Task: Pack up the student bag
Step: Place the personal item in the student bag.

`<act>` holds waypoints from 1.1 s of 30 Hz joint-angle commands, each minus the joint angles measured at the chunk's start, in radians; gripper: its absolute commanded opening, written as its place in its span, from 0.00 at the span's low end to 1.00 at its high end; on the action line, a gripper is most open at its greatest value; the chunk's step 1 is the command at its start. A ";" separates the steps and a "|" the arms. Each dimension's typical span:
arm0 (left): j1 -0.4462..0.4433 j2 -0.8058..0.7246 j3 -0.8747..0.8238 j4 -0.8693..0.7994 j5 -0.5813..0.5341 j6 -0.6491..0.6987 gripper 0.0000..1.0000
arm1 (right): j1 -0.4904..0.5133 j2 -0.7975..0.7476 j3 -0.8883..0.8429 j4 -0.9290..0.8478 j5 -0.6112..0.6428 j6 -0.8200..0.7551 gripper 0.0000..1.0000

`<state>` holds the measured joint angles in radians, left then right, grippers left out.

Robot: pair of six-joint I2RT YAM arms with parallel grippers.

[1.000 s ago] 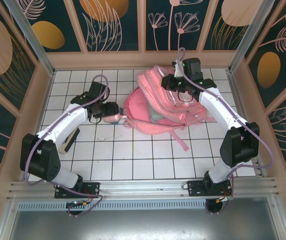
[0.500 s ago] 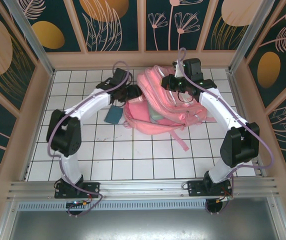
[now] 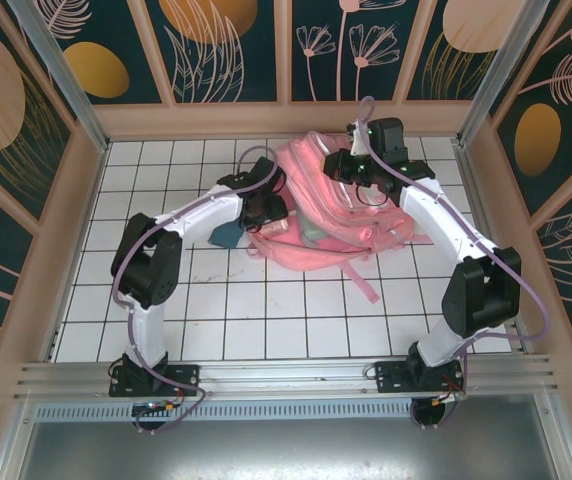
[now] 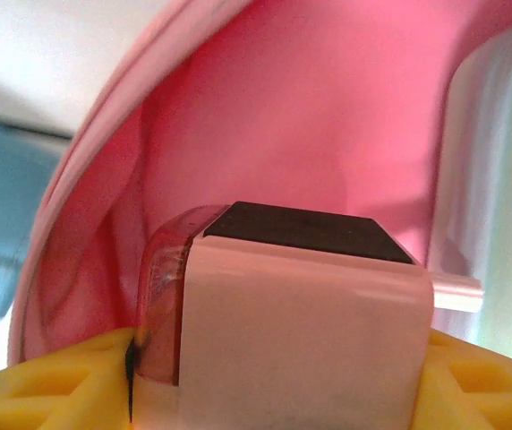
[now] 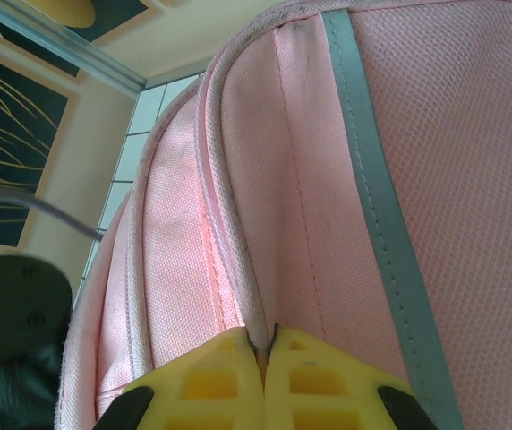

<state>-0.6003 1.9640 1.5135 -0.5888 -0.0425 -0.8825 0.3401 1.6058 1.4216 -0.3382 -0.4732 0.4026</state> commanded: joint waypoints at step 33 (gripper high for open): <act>-0.108 0.018 0.040 -0.143 -0.112 -0.157 0.87 | 0.002 -0.063 -0.028 0.087 -0.065 0.038 0.00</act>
<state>-0.7166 1.9850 1.5528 -0.6598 -0.1081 -1.0340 0.3401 1.6016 1.3933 -0.3172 -0.4957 0.4225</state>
